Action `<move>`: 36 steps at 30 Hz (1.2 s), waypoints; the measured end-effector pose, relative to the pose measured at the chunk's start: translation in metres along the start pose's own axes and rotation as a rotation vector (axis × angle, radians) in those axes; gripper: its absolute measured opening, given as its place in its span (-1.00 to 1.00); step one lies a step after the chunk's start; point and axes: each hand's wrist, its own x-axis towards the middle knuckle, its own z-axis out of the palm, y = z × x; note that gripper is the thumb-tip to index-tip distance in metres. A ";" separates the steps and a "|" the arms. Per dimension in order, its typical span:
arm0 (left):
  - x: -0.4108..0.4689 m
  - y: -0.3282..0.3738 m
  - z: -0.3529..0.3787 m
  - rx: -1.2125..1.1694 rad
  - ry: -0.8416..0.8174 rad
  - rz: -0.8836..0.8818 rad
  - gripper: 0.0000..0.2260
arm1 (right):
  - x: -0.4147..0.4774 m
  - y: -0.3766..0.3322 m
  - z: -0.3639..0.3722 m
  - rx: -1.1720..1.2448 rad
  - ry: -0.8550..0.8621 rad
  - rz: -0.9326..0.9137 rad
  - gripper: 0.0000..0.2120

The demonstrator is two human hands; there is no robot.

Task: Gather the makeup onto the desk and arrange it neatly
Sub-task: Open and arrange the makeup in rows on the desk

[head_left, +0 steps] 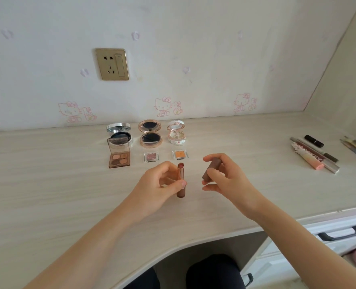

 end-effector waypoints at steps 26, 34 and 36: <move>0.192 0.024 0.067 0.419 0.333 -0.070 -0.84 | 0.132 0.023 -0.076 -0.499 0.195 -0.049 -0.80; 0.222 0.004 0.070 0.520 0.389 -0.151 -0.76 | 0.170 0.038 -0.070 -0.585 0.204 -0.060 -0.80; 0.227 0.001 0.070 0.533 0.395 -0.160 -0.75 | 0.176 0.041 -0.070 -0.589 0.206 -0.058 -0.79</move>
